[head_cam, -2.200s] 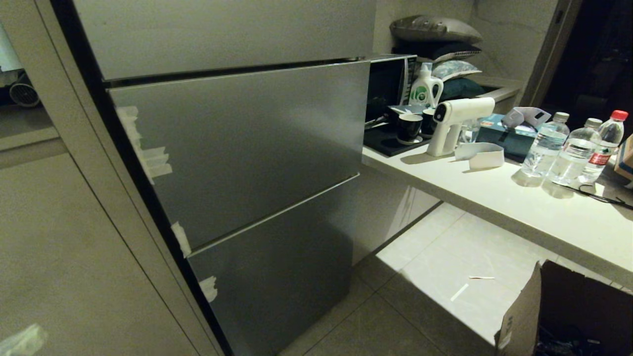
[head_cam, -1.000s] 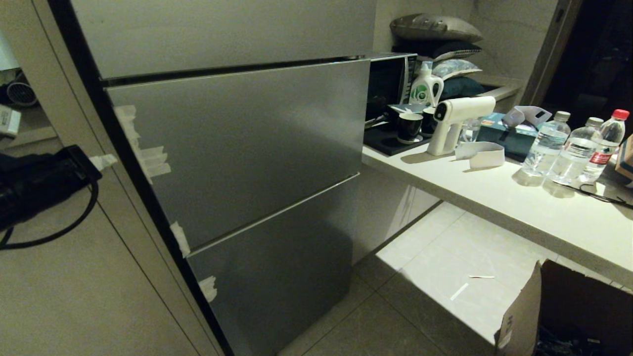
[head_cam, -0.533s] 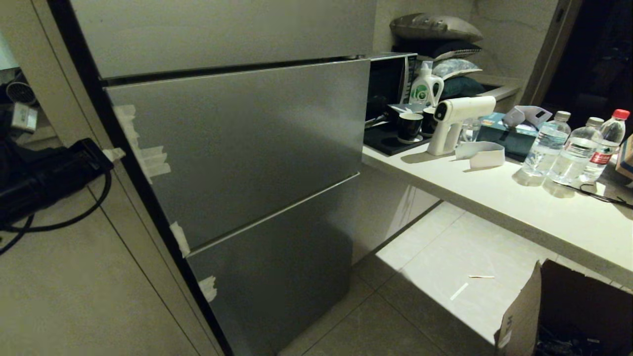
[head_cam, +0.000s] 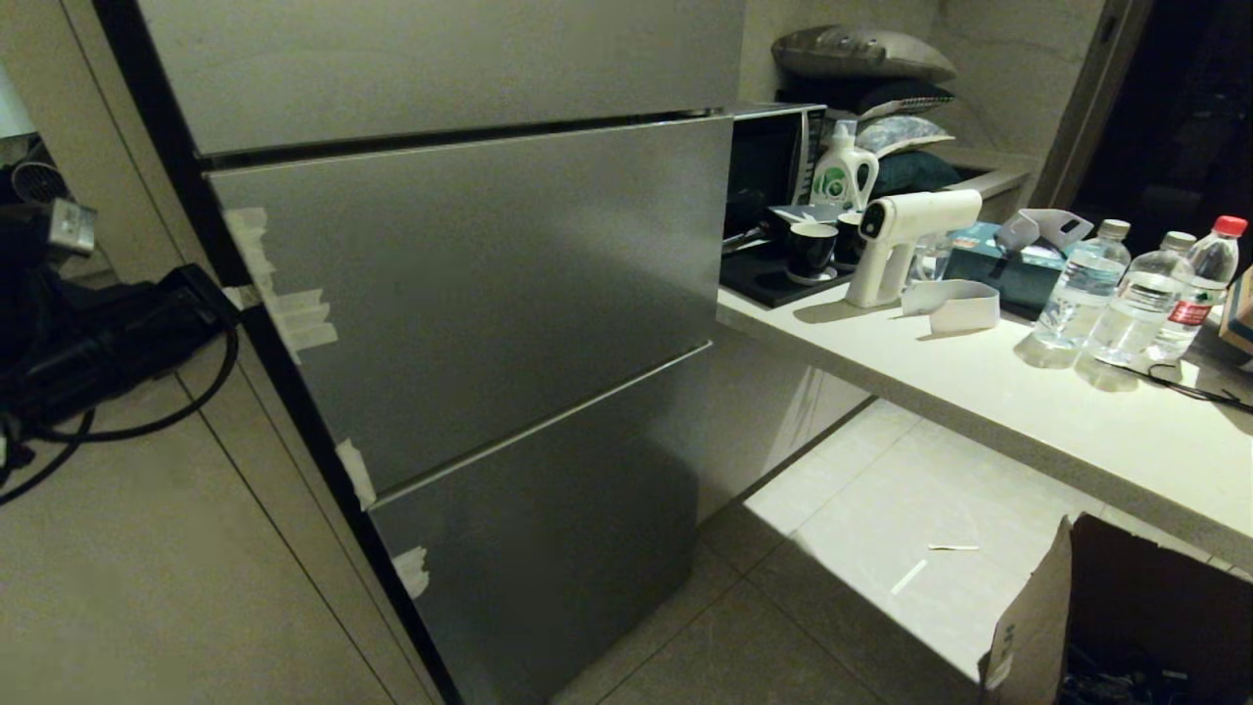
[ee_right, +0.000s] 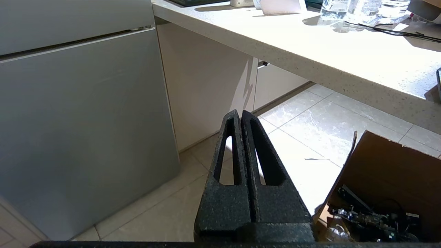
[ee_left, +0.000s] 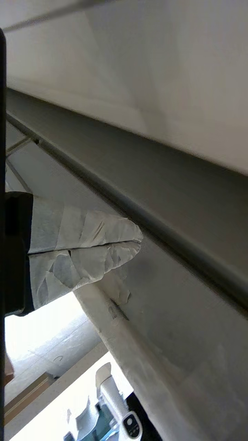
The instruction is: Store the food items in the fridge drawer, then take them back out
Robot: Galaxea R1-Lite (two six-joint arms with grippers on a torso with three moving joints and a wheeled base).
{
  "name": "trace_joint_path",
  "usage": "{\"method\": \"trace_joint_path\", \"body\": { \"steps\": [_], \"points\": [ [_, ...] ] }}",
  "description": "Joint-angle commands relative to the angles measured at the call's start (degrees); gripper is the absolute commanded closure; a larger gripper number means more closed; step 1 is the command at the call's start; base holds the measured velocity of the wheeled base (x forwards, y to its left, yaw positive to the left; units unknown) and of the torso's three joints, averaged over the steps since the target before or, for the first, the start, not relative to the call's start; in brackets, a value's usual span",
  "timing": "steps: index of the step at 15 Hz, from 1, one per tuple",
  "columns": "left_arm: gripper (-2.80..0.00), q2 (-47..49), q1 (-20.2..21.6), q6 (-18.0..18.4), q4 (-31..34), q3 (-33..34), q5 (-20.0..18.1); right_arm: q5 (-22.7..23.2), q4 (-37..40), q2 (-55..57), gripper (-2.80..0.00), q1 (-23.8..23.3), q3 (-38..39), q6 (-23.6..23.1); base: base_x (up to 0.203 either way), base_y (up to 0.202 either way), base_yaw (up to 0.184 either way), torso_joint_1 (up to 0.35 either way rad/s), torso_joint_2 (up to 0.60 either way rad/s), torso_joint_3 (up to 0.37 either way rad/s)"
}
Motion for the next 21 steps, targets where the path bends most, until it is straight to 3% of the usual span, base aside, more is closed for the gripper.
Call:
{"method": "trace_joint_path", "body": {
  "steps": [1, 12, 18, 21],
  "points": [
    [0.00, 0.2, -0.8, -0.2, -0.2, 0.0, -0.1, 0.0, 0.0, 0.0, 0.00, 0.0, 1.8, 0.0, 0.000, 0.000, 0.000, 0.000, 0.00, 0.000],
    [0.00, -2.2, -6.8, -1.6, -0.2, 2.7, -0.6, 0.0, 0.0, 0.0, 0.00, 0.0, 1.8, 0.0, 0.000, 0.000, 0.000, 0.000, 0.00, 0.000],
    [0.00, -7.7, -8.6, -1.5, -0.2, 8.1, -0.6, 0.0, 0.0, 0.0, 0.00, 0.0, 1.8, 0.0, 0.000, 0.000, 0.000, 0.000, 0.00, 0.000],
    [0.00, -13.4, -12.0, -1.5, -0.2, 12.9, -0.6, 0.0, 0.0, 0.0, 0.00, 0.0, 1.8, 0.0, 0.000, 0.000, 0.000, 0.000, 0.00, 0.000]
  ]
}}
